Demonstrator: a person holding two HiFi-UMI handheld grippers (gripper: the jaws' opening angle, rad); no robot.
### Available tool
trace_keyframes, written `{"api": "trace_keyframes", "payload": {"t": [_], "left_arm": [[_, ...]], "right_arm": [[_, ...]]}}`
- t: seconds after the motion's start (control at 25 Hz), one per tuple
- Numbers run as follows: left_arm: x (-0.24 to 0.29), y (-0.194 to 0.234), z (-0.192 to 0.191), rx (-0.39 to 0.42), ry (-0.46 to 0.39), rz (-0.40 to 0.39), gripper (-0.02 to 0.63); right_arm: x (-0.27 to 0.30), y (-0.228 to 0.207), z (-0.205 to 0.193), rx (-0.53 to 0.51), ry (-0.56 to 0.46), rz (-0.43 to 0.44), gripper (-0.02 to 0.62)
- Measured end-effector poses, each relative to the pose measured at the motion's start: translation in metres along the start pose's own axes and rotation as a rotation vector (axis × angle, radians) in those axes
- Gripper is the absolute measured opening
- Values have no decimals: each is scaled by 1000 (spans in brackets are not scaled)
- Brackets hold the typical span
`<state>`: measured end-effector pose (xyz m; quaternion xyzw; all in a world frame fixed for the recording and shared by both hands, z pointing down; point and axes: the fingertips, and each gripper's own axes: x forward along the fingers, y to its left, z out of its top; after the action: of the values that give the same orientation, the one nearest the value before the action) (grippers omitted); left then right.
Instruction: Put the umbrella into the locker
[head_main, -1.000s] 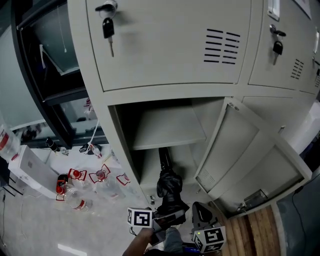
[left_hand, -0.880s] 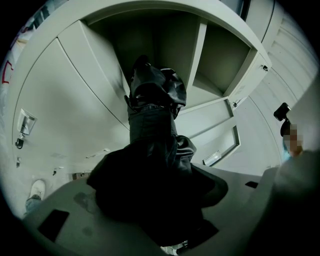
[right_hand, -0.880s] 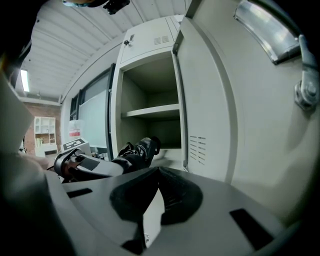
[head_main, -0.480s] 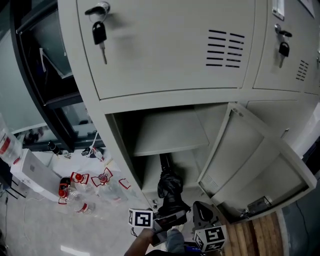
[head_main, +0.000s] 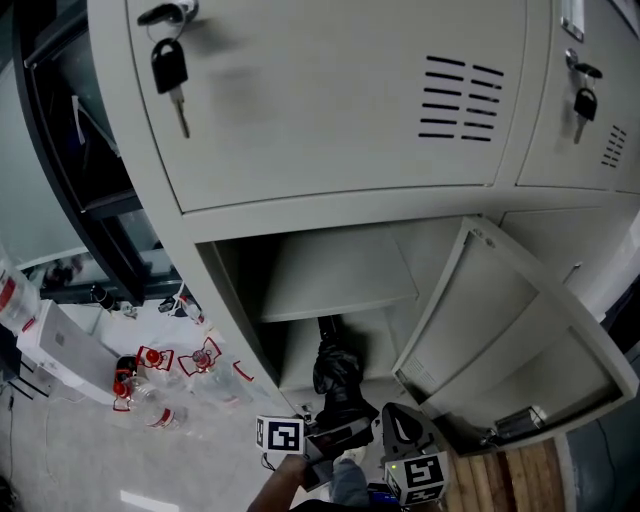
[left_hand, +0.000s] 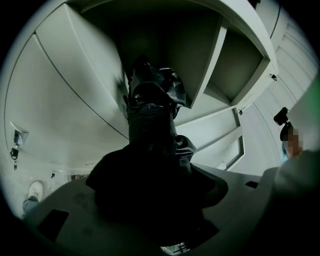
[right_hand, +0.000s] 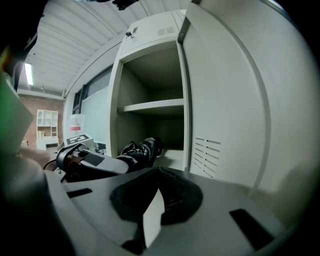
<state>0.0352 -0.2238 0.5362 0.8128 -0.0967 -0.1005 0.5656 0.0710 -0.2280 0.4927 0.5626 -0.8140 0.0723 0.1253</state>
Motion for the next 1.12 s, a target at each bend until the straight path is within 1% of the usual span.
{"api": "trace_keyframes", "payload": {"t": [0.2,0.28,0.36,0.4,0.48,0.56,0.76,0.84,0.96,1.12], "left_arm": [[5,2,7,-27,-10,-16,275],[9,1,7,-76,-23,-37,275],[10,2,7,-118,-27,-31,275],[10,4,7,-110,-23,-23,275],[12,7,13,-49,-13,-18,275],[14,8,17,-32,-14,-21,275],[18,11,22,-61,-24,-27,275],[20,10,26,-50,-28,-41,275],[24,11,30,-89,-46,-56,275],[25,14,35,-97,-54,-64,275]], "right_arm": [[4,-6,-2,-5,5,-9,0],[5,-9,0,-5,2,-11,0],[6,-9,2,-1,1,-9,0],[7,-10,3,-1,1,-9,0],[9,-11,3,-7,2,-8,0],[10,-11,2,-13,2,-4,0],[13,-12,1,-26,5,1,0],[16,-13,0,-37,4,2,0],[19,-13,-2,-44,11,9,0],[22,-14,-2,-48,14,15,0]]}}
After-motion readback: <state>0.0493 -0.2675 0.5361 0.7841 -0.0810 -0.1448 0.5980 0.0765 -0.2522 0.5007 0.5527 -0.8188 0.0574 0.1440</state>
